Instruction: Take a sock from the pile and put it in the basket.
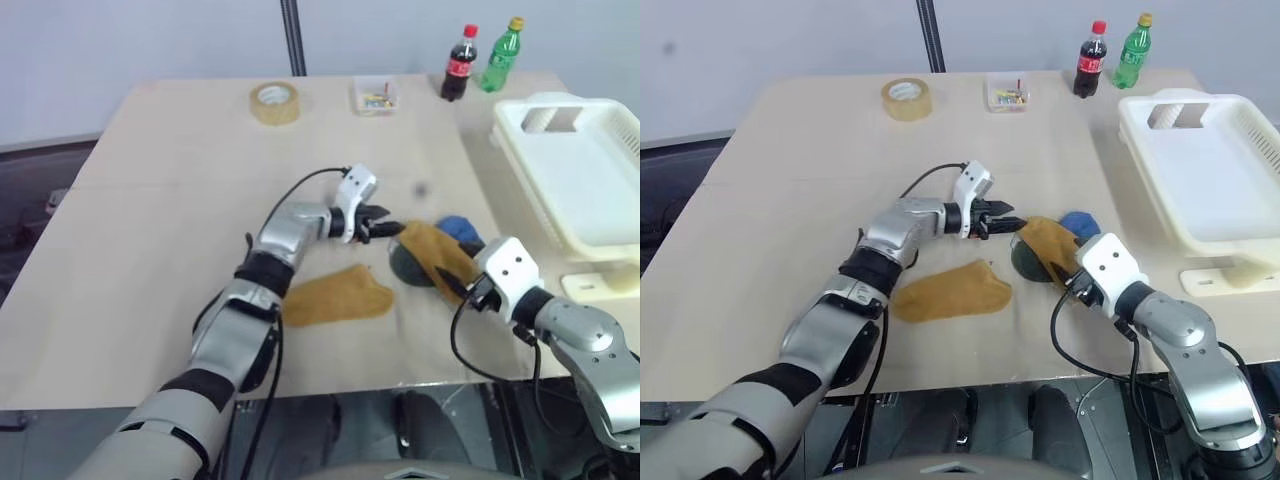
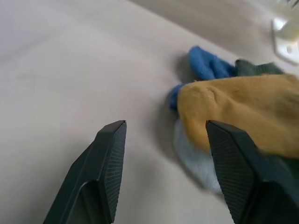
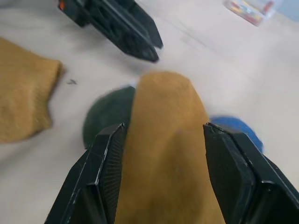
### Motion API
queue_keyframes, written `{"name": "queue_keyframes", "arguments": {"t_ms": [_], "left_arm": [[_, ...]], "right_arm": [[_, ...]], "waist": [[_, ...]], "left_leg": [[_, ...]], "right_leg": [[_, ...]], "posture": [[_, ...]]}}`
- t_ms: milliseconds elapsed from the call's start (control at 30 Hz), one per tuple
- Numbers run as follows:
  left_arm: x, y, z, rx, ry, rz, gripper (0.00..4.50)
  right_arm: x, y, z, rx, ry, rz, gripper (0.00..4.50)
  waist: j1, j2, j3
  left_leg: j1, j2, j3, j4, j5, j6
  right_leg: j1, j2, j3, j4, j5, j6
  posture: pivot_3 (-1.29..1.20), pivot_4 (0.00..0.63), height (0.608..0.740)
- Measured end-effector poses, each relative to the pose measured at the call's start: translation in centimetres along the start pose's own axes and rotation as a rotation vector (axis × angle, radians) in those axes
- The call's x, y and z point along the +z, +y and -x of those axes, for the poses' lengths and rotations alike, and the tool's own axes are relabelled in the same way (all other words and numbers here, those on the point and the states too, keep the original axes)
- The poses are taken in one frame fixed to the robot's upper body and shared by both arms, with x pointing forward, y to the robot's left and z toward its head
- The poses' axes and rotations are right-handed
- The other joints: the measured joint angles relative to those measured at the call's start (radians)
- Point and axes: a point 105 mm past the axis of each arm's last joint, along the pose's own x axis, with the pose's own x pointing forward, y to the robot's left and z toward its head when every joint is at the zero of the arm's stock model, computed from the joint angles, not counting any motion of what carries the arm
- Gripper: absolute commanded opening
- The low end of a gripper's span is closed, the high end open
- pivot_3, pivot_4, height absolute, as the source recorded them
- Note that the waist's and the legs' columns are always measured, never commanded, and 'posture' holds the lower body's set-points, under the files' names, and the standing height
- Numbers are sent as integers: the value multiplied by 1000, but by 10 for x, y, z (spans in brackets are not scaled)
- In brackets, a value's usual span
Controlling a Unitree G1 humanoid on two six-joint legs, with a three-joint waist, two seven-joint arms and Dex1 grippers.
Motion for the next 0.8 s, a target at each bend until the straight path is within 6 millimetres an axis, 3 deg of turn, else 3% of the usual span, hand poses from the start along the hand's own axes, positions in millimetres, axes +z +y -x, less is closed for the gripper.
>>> {"name": "queue_keyframes", "arguments": {"t_ms": [100,267,367,433,633,733,800], "left_arm": [[-2,-2,-12,0,21,-5,2914],[-1,-5,-16,-30,17,-12,2914],[-2,-6,-16,-44,22,-10,2914],[-2,-7,-16,-60,18,-3,2914],[-2,-12,-17,-97,19,2,2914],[-3,-15,-21,-110,21,12,2108],[-3,-16,-22,-113,16,24,1106]], "right_arm": [[1,6,19,6,-2,-1,2756],[1,11,38,14,-2,-26,2756],[-2,9,48,7,12,-45,3571],[-4,6,54,-11,22,-52,4479],[-5,3,62,-36,21,-53,4479],[-4,3,64,-45,16,-47,4500],[-4,3,65,-47,12,-43,4500]], "waist": [[8,0,0],[6,0,0],[6,0,0],[6,0,0],[7,0,0],[8,0,0],[7,0,0]], "left_leg": [[-1,-1,-1,1,-1,2],[0,-1,-1,2,-2,3],[1,0,-1,2,-2,3],[1,0,-1,2,-2,3],[1,-1,-1,3,-2,3],[1,-1,-1,3,-2,3],[1,-1,-1,3,-2,3]], "right_leg": [[1,0,-1,0,0,1],[2,0,-1,1,0,1],[2,0,-1,2,0,1],[2,0,-1,2,0,1],[3,0,-1,2,0,1],[3,0,-1,2,0,1],[3,0,-1,2,0,1]], "posture": [[0,150,740],[0,150,740],[0,150,740],[0,150,740],[0,150,740],[0,150,740],[0,150,740]]}}
